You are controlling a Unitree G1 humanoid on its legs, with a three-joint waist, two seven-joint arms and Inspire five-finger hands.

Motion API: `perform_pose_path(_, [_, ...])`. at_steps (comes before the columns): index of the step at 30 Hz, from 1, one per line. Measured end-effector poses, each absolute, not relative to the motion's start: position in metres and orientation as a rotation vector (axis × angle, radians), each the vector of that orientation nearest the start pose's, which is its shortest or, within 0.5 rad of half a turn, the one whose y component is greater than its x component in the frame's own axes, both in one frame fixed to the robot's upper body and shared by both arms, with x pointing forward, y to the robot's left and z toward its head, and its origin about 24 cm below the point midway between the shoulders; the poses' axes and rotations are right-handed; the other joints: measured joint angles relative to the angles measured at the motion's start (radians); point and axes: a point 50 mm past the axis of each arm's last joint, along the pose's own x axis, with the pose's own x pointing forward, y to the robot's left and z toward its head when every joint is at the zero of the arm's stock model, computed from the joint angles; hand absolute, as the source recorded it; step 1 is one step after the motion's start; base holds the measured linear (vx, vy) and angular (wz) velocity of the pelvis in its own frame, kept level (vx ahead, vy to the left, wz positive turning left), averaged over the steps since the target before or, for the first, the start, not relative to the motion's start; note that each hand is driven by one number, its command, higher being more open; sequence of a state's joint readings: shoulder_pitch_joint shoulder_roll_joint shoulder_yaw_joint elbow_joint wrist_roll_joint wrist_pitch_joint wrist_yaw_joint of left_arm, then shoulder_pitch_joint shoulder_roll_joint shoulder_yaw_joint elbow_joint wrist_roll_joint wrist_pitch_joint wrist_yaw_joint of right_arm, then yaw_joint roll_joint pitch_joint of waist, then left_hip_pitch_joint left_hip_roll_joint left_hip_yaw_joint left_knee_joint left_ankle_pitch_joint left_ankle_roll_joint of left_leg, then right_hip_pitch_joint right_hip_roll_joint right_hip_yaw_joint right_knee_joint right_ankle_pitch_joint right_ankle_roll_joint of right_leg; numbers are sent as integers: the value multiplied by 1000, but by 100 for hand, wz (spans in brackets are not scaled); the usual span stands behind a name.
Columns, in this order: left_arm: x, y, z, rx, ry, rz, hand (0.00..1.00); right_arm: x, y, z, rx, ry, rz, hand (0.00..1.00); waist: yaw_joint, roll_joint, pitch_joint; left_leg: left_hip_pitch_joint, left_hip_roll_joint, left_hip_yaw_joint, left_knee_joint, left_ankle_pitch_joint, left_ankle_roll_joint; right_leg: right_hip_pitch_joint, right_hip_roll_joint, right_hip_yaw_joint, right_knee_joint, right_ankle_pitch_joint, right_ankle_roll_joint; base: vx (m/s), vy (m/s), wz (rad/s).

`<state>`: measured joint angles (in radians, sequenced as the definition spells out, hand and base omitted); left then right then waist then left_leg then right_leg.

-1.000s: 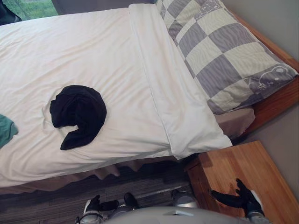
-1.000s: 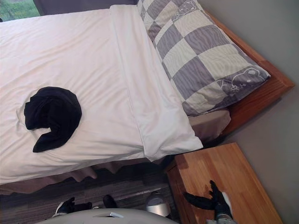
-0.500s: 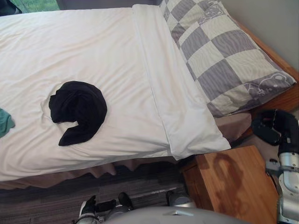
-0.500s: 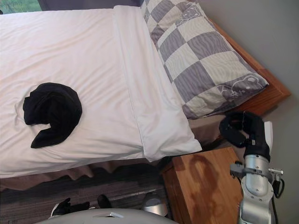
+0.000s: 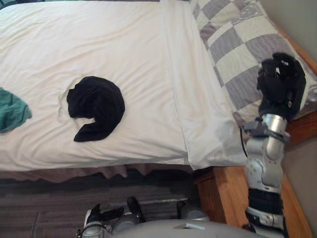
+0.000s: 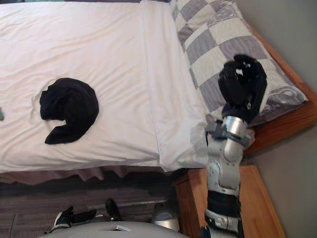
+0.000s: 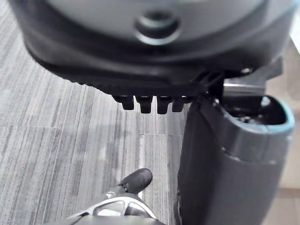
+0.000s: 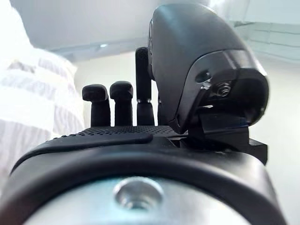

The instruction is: Tidy up the quilt and then pick up the clothes from the bed and put them into the laundry hamper

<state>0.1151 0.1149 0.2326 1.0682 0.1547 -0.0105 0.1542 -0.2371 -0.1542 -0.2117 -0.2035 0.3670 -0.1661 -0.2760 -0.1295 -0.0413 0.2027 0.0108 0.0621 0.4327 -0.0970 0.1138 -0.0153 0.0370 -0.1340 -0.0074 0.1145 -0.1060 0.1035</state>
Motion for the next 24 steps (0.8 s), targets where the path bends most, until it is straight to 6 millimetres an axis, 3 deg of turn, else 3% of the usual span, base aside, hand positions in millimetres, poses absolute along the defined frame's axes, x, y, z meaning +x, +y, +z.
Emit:
perform_pose_path(4, [94,228,-156,221,1099,340,100,291,-207,183,328,-620,-312,0,21,35,57,-60,-1,-13,0,16,4,-60,-1,-13,26,1,2,-71,39,14])
perform_pose_path(7, [104,224,-154,198,1070,344,100,302,-205,177,336,-570,-333,0,39,57,99,-84,-4,-16,0,22,7,-93,-3,-13,39,-1,-1,-36,28,8])
perform_pose_path(11, [113,219,-151,210,1028,320,100,316,-208,136,316,-377,-385,0,44,81,123,-111,-10,-14,1,25,10,-124,-9,-11,45,5,9,11,3,0])
perform_pose_path(13, [118,214,-150,215,1011,300,100,314,-219,84,297,-161,-460,0,45,99,138,-111,-15,-10,1,20,4,-124,-15,-12,42,1,13,76,-1,-1])
perform_pose_path(15, [119,212,-150,210,1010,296,100,302,-224,52,311,-60,-492,0,45,109,143,-108,-17,-2,3,18,2,-123,-18,-11,43,-5,14,131,-34,-8])
perform_pose_path(20, [115,213,-152,164,1025,346,100,281,-212,23,379,-20,-469,0,44,87,140,-40,-4,46,3,-4,-28,-70,-12,5,42,-18,8,125,-64,-19])
perform_pose_path(24, [105,222,-154,96,1060,445,100,251,-210,-14,472,83,-522,0,46,44,110,29,13,105,1,-33,-39,-9,-1,4,39,-34,-1,108,-72,-21])
